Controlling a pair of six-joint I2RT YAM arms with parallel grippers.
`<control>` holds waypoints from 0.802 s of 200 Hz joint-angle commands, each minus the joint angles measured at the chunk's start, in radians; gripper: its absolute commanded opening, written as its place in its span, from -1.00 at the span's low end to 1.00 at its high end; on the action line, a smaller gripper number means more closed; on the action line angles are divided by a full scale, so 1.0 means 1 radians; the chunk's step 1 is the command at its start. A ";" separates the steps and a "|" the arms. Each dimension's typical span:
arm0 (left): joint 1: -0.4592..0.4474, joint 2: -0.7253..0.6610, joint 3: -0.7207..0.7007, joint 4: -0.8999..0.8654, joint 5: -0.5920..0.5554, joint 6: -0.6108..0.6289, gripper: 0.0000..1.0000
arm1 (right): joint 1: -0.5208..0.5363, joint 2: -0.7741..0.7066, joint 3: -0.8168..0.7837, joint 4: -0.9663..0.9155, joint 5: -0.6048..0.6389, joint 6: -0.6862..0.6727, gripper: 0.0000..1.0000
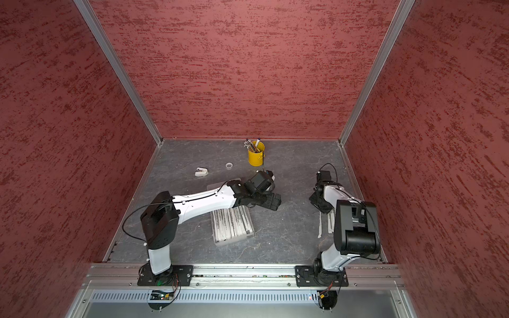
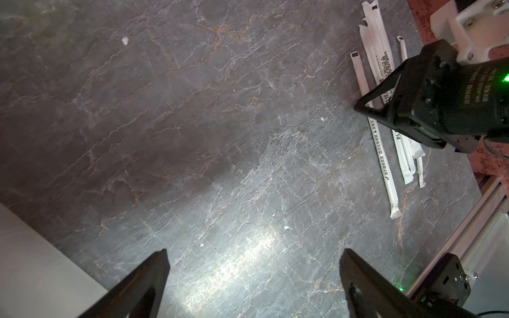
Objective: Put the straws into the storage box
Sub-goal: Pick up the straw from the center of the board, then place the straw in the storage box.
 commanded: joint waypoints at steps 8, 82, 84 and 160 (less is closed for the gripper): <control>0.051 -0.113 -0.098 0.046 -0.009 -0.018 0.94 | 0.097 0.001 -0.018 -0.002 -0.039 -0.018 -0.44; 0.182 -0.442 -0.416 0.026 -0.048 -0.043 0.59 | 0.432 0.048 0.129 -0.068 0.038 -0.052 -0.83; 0.186 -0.455 -0.422 0.022 -0.048 -0.044 0.57 | 0.440 0.046 0.137 -0.069 0.038 -0.054 -0.84; 0.347 -0.811 -0.655 -0.077 -0.001 -0.124 0.44 | 0.771 -0.006 0.383 -0.016 -0.171 -0.097 -0.93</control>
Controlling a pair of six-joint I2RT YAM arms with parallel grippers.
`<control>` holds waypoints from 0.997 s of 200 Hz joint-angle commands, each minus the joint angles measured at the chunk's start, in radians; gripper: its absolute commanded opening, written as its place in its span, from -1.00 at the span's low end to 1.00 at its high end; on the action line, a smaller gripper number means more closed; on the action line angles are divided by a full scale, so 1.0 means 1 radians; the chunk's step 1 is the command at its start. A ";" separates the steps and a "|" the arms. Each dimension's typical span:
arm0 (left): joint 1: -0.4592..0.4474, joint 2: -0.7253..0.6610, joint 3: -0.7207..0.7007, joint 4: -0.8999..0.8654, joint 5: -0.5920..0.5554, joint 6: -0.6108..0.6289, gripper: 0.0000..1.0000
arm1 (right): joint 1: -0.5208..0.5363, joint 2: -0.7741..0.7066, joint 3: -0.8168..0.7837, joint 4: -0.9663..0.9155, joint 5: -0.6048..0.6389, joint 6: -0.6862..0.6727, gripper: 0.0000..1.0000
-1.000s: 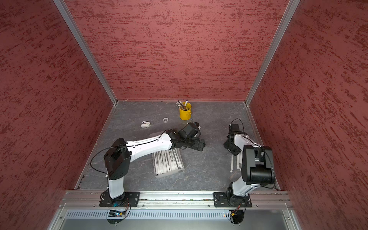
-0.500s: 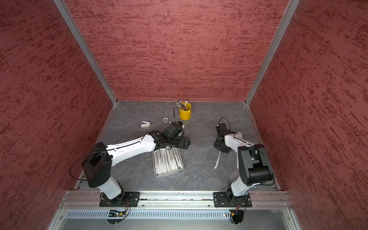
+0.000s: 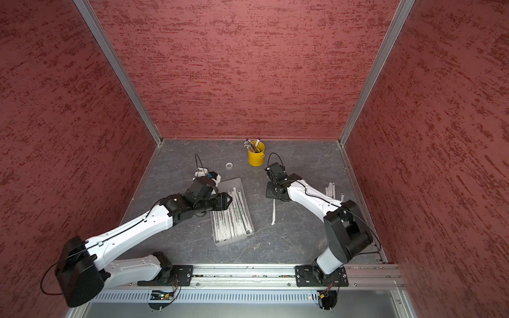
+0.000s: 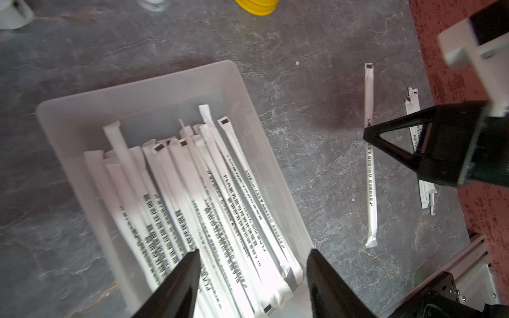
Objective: Put the straws into the storage box
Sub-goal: Place the straw in the storage box.
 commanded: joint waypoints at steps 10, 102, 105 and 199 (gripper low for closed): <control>0.088 -0.105 -0.050 -0.099 -0.008 -0.046 0.56 | 0.160 0.052 0.143 0.037 -0.121 -0.039 -0.94; 0.160 -0.135 -0.102 -0.097 0.041 -0.088 0.72 | 0.305 0.338 0.290 0.063 0.024 -0.050 -0.99; 0.161 -0.131 -0.102 -0.096 0.042 -0.089 0.72 | 0.305 0.344 0.290 0.061 0.029 -0.048 -0.99; 0.156 -0.095 -0.112 -0.060 0.059 -0.089 0.72 | 0.304 0.404 0.281 0.031 0.075 0.003 -0.91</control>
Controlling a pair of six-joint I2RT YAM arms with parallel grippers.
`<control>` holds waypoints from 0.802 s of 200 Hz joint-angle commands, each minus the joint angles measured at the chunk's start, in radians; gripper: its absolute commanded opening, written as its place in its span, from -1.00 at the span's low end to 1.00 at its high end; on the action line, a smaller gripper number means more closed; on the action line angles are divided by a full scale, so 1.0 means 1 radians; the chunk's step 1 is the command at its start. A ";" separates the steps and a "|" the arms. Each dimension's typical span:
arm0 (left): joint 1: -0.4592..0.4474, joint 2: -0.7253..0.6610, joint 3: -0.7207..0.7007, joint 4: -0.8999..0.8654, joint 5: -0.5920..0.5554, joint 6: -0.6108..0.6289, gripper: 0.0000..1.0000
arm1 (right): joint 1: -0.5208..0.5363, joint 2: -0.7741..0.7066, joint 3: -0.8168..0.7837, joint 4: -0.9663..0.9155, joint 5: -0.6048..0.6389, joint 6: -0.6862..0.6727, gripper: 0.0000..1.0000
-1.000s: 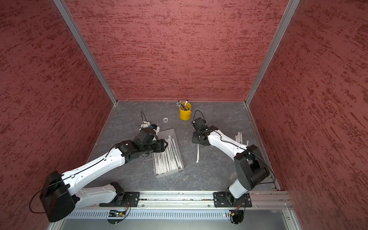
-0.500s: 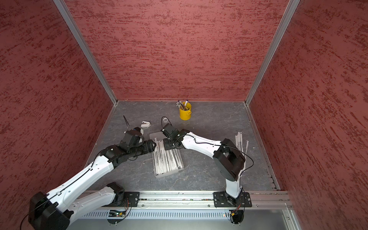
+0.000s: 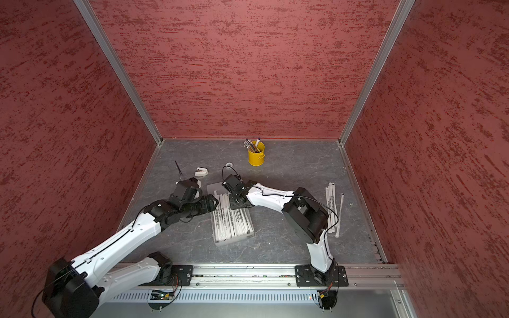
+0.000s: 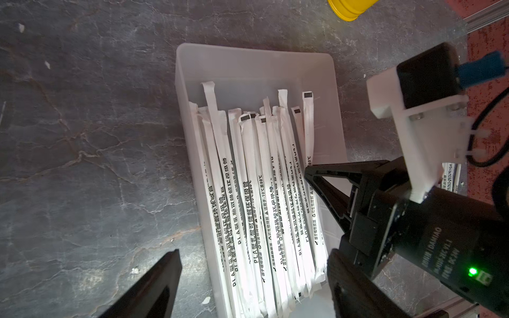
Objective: Put the straws into the storage box
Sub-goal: Place the straw in the storage box.
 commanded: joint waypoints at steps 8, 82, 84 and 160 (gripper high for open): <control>0.000 0.012 -0.009 0.028 0.016 -0.001 0.72 | -0.002 0.003 0.014 -0.024 0.035 0.020 -0.87; -0.016 0.010 0.060 -0.010 -0.031 0.027 0.72 | -0.066 -0.255 -0.035 -0.156 0.018 0.047 -0.48; -0.016 0.012 0.064 -0.010 -0.033 0.029 0.71 | -0.074 -0.267 -0.042 -0.158 0.013 0.048 -0.47; -0.312 0.417 0.379 0.150 -0.043 0.077 0.75 | -0.638 -0.604 -0.336 -0.241 0.087 0.000 -0.11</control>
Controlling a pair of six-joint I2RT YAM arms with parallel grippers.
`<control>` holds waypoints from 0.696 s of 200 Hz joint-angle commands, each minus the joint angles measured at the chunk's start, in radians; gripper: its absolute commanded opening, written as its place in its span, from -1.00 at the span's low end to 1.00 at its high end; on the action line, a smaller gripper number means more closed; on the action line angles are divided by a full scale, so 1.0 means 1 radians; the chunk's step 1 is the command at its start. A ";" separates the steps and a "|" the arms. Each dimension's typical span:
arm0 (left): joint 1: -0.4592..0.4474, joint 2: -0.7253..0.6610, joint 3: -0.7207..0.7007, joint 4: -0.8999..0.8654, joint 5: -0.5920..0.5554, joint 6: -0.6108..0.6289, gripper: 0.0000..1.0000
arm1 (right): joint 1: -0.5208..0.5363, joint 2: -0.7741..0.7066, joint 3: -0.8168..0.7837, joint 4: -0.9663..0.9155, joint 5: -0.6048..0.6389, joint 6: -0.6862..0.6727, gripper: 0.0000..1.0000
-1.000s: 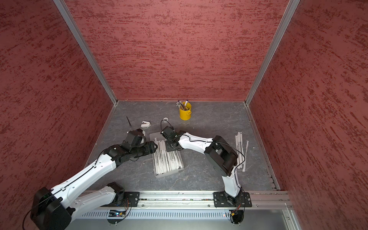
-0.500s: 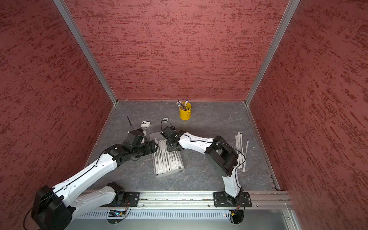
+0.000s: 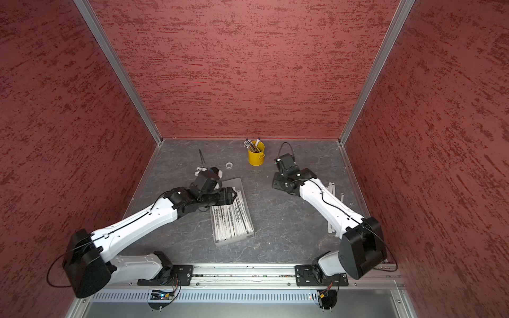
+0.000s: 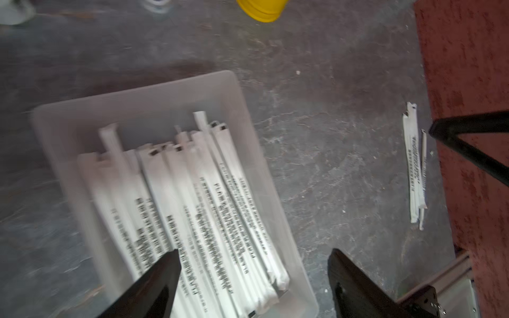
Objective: Put the straws into the storage box
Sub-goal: Pick up the straw from the center of the board.
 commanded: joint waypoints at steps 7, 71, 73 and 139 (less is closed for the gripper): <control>-0.098 0.160 0.127 0.096 0.017 0.035 0.76 | -0.189 -0.044 -0.107 -0.056 0.087 -0.018 -0.04; -0.150 0.321 0.226 0.152 0.092 0.071 0.78 | -0.478 0.076 -0.179 0.061 0.131 -0.019 0.23; -0.148 0.322 0.226 0.151 0.093 0.073 0.79 | -0.481 0.084 -0.176 0.064 0.132 -0.022 0.23; -0.093 0.296 0.164 0.175 0.114 0.078 0.79 | -0.546 0.234 -0.177 0.149 0.098 -0.071 0.16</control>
